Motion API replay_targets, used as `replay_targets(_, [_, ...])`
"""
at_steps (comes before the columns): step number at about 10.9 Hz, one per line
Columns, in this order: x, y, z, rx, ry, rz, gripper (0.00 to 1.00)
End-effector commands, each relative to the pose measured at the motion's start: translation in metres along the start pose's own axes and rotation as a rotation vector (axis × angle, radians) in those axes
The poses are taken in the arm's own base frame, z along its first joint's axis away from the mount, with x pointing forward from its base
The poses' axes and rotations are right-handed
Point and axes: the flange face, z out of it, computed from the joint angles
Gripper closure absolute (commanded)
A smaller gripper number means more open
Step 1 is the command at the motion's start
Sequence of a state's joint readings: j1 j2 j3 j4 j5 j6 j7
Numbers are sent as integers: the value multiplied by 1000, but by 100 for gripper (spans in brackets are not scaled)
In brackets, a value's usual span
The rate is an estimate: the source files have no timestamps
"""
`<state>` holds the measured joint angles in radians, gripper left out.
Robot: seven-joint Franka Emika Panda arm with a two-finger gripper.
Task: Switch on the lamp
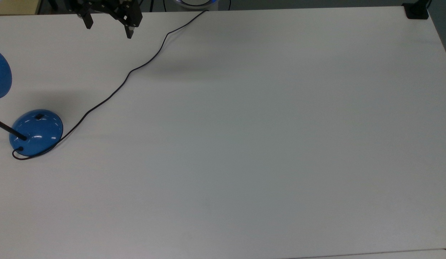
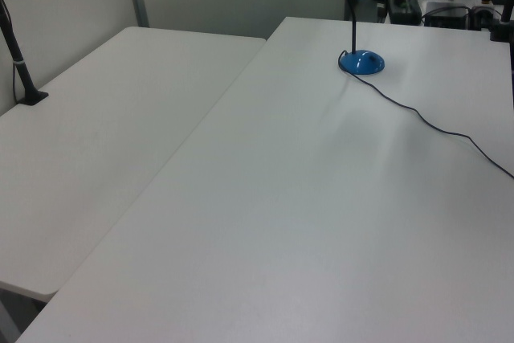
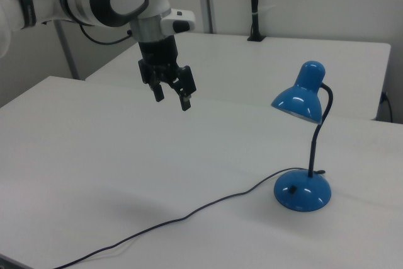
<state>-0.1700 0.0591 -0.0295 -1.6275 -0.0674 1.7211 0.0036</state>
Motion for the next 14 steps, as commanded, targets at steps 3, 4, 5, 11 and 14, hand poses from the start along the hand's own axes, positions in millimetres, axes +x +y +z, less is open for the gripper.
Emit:
replay_targets(3, [-6,28,-3,48,-3,-62,100])
replay_targets(4, [-5,31,1,55,-6,-67,100])
replay_targets(5, [-1,34,6,53,10,-91,100])
replay_targets(11, [18,81,106,-2,196,-71,100])
replay_targets(14, [20,105,144,-54,333,-68,100])
